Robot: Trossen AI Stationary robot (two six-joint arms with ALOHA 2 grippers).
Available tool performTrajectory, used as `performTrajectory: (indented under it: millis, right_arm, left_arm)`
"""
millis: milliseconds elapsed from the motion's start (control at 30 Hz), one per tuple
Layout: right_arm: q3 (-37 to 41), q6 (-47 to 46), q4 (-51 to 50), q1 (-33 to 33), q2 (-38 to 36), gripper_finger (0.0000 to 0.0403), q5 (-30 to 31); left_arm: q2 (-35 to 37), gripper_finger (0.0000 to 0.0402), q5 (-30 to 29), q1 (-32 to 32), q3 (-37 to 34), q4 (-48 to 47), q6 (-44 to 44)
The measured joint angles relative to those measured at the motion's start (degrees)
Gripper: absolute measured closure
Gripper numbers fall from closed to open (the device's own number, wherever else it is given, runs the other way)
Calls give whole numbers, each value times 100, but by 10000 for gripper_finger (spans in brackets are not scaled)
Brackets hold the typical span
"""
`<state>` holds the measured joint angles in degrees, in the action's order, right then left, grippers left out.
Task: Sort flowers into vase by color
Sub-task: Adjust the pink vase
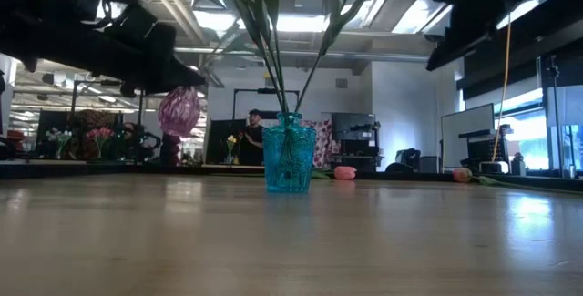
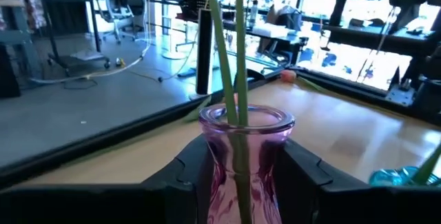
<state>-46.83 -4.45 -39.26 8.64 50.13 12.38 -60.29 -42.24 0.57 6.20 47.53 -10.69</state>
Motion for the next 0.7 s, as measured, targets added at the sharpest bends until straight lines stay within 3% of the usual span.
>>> performTrajectory:
  millis: [233, 433, 567, 700]
  right_arm:
    - [0, 374, 858, 0, 0, 162, 34]
    - [0, 954, 1678, 0, 0, 162, 48]
    - [0, 1128, 2019, 0, 0, 162, 46]
    - [0, 1189, 2025, 0, 0, 162, 111]
  left_arm:
    - [-209, 292, -182, -294, -587, 1165, -155]
    - [-437, 292, 12, -483, -586, 1232, -78]
    - [-876, 292, -89, -532, -586, 1745, -249]
    - [-1505, 292, -553, -607, -562, 2207, -318]
